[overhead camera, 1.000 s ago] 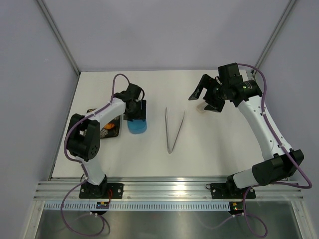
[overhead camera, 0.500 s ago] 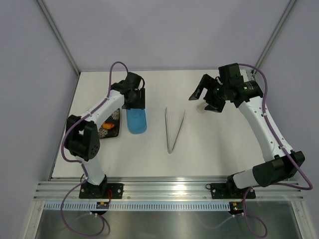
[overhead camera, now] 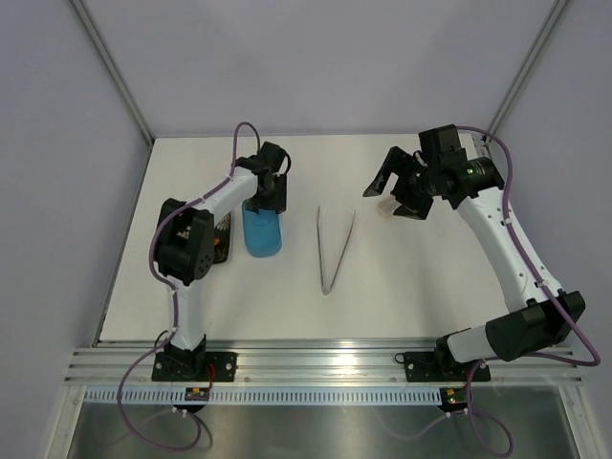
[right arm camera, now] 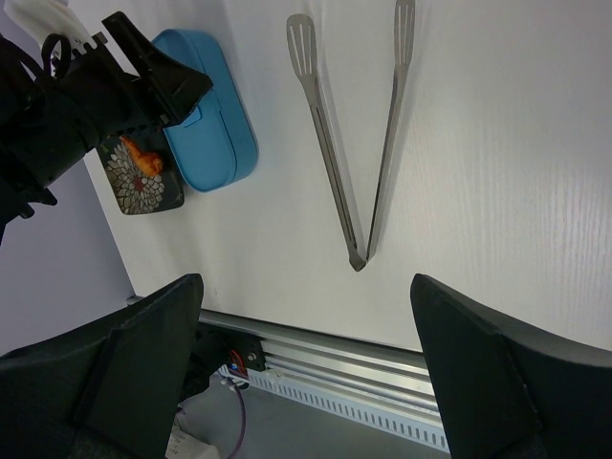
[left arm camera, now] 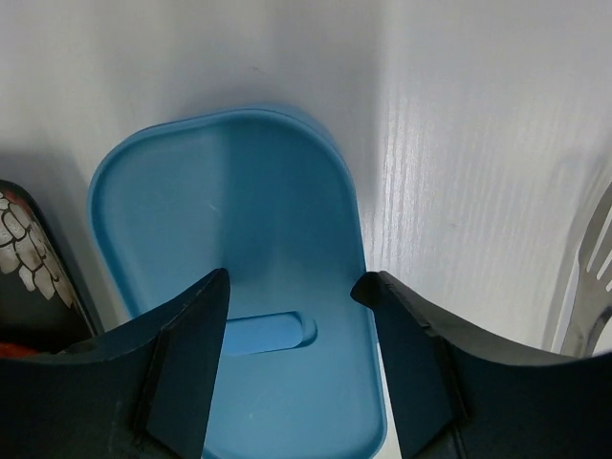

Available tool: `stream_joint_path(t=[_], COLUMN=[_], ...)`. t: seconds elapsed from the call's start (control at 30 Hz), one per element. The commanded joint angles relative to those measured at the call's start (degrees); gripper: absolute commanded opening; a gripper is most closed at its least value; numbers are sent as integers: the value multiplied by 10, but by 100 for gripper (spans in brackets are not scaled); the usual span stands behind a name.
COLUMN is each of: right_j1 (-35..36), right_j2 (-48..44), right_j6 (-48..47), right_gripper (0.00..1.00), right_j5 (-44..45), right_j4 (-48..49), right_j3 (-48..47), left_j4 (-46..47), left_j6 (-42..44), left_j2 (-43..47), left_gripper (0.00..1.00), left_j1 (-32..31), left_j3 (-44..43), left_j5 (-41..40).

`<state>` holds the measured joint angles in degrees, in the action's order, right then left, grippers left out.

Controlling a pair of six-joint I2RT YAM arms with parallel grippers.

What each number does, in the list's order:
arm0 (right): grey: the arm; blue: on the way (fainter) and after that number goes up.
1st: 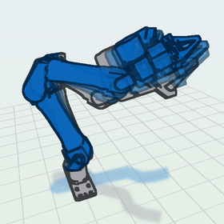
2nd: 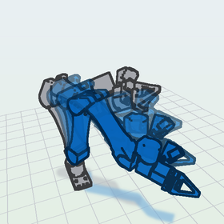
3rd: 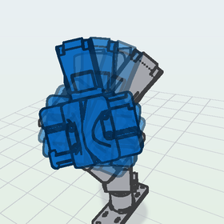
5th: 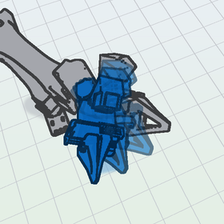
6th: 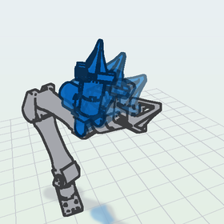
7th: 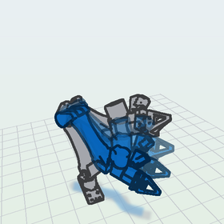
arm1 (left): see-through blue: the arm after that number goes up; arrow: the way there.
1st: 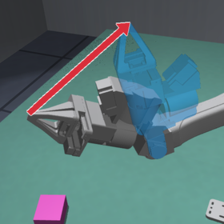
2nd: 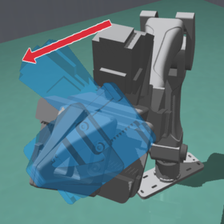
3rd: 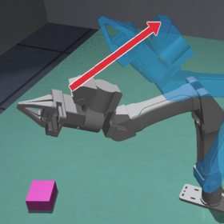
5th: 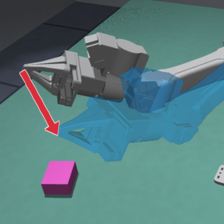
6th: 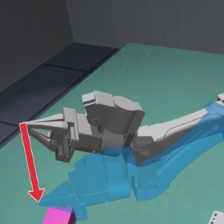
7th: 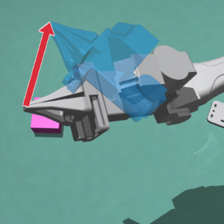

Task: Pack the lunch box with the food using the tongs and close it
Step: Close the box lid on the packing box.

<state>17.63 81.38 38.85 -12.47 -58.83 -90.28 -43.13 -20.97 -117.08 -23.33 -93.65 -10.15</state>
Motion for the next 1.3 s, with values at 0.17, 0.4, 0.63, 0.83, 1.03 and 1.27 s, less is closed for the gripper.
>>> stream_joint_path(t=[0.17, 0.4, 0.63, 0.83, 1.03, 1.27], right_j1=[1, 0, 0, 1, 0, 0], right_j2=[-16, -13, -15, -19, -24, -24], right_j6=[5, 8, 9, 11, 12, 12], right_gripper=[98, 97, 97, 97, 97, 97], right_j5=[11, 5, 3, 4, 3, 4], right_j4=[0, 5, 6, 3, 3, 1], right_j3=[-2, -2, -1, 6, 11, 5], left_j4=[-2, 2, 3, 33, 40, 4], left_j6=[-2, 6, -4, -26, -32, -20], left_j2=[47, 128, 125, 91, 35, 80], left_gripper=[63, 63, 62, 59, 58, 57], left_j1=[0, 0, 1, 9, 19, 19], left_j3=[0, -22, -8, 43, 67, 32], left_j5=[-21, -45, -43, -24, 11, -14])
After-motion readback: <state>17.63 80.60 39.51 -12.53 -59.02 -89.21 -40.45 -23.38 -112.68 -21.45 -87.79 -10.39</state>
